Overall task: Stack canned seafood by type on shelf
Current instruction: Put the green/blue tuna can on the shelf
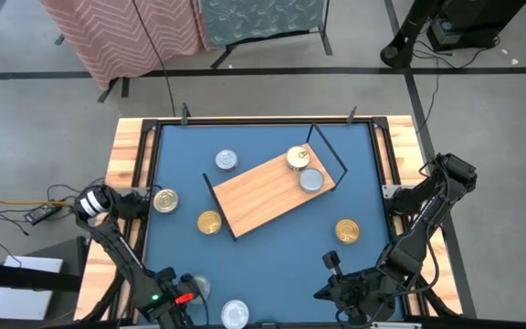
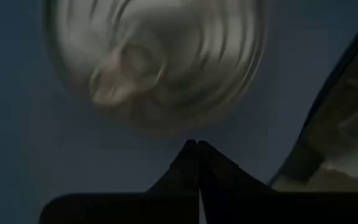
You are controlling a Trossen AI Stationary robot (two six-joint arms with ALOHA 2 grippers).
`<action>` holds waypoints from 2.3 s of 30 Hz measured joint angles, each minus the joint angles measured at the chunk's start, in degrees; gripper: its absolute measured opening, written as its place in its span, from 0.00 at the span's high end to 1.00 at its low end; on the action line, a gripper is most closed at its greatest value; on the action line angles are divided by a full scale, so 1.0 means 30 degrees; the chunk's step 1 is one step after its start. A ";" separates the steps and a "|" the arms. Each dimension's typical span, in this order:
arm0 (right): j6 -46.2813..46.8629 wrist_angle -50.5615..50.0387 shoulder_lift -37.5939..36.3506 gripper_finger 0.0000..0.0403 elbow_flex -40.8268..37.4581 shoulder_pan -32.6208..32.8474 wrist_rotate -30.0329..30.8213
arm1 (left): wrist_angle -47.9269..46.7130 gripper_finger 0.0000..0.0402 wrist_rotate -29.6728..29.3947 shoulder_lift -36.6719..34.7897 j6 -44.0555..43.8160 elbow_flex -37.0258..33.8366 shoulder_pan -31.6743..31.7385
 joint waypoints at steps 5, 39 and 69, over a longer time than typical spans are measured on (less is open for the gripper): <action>-0.0017 0.0186 0.0000 0.97 0.0000 0.0077 -0.0049 | 0.1780 1.00 -0.0110 0.0970 0.2397 0.0000 0.1121; 0.0557 0.0538 0.0000 0.97 0.0000 0.1521 0.1426 | -0.9253 1.00 -1.0090 0.1341 0.6746 0.5559 0.2461; 0.0557 0.1185 -0.0138 0.97 0.0000 0.2205 0.2288 | -0.4317 1.00 -1.1975 0.1343 0.3579 0.2229 0.1753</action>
